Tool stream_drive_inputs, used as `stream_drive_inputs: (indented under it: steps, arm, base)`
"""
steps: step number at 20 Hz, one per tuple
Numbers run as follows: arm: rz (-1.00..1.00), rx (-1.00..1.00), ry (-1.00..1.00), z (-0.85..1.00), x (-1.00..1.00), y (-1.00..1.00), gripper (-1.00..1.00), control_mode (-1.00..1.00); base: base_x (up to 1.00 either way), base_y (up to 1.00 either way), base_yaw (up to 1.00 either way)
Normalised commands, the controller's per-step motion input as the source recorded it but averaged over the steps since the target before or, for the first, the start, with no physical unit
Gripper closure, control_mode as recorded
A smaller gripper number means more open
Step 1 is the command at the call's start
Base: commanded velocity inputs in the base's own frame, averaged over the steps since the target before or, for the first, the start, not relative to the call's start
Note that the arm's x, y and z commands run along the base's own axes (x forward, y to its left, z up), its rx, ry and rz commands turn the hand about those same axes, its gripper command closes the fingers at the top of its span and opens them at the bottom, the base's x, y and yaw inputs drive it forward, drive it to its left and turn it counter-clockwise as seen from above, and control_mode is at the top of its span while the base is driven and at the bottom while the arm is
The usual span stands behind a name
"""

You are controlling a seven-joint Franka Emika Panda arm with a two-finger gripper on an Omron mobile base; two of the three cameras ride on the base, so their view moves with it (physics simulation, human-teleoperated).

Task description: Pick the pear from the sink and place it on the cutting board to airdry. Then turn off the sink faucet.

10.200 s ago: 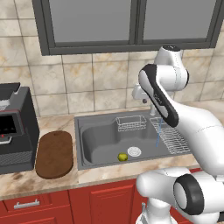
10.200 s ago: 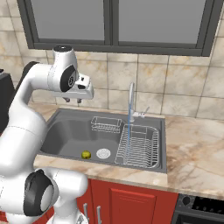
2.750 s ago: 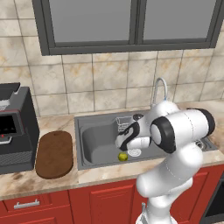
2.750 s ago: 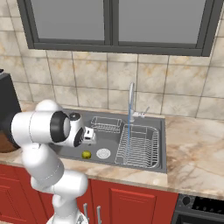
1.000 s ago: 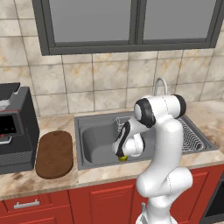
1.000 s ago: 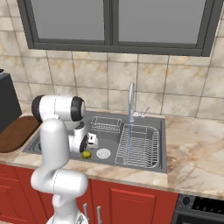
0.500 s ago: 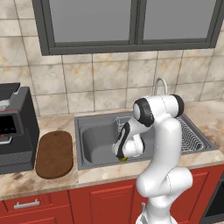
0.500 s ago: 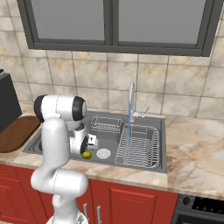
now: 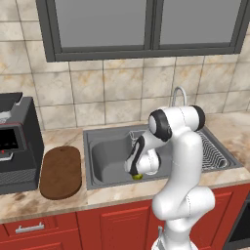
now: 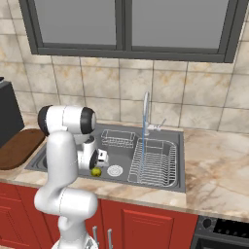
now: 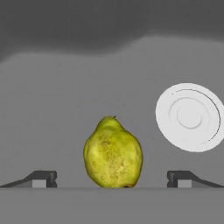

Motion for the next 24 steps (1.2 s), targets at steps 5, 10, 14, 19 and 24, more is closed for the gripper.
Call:
stream_drive_inputs:
  steps: [5,10,14,19,24]
  arm:
    - [0.00,0.00,0.10,-0.08,0.00,0.00,-1.00,-1.00]
    - [0.00,0.00,0.08,-0.07,0.00,0.00,-1.00,-1.00]
    - [0.00,0.00,0.04,-0.08,0.00,0.00,-1.00,-1.00]
    - [0.00,0.00,0.02,-0.13,0.00,0.00,-1.00,-1.00]
    - [0.00,0.00,0.02,-0.19,0.02,0.00,-1.00,-1.00]
  base:
    - [0.00,0.00,0.00]
    - [0.00,0.00,0.00]
    - [0.00,0.00,0.00]
    - [0.00,0.00,0.00]
    - [0.00,0.00,0.00]
